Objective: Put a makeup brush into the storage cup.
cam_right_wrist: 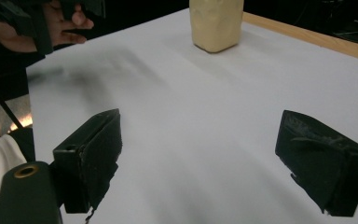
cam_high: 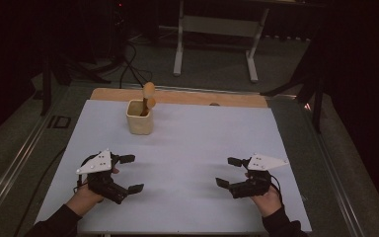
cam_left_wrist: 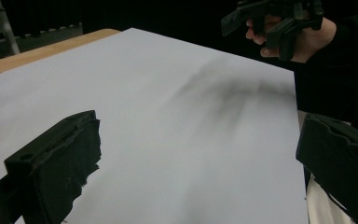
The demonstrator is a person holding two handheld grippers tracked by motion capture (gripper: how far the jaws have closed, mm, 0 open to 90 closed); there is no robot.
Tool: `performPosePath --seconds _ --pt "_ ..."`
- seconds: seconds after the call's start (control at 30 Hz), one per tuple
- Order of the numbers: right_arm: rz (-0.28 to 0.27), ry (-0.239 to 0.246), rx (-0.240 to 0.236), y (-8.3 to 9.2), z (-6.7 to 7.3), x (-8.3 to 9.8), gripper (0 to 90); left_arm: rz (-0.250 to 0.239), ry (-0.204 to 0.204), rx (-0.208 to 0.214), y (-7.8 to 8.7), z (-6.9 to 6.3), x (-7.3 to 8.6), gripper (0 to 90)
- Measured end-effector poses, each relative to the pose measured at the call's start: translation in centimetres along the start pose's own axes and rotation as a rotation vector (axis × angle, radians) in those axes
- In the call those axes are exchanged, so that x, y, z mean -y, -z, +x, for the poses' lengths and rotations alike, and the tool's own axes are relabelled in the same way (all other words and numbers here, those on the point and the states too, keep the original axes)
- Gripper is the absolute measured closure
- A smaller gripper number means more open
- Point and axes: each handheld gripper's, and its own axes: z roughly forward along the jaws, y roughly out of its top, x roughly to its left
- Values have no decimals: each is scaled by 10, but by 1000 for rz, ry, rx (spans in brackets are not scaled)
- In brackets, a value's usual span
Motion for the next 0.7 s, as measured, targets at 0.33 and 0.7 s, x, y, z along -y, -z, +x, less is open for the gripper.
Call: performPosePath --seconds 0.33,0.7 --pt "-6 -12 2 -4 -2 4 141 -4 5 3 -2 -1 3 3" --pt "-6 -25 6 -5 -4 6 141 3 2 -4 -3 -1 3 3"
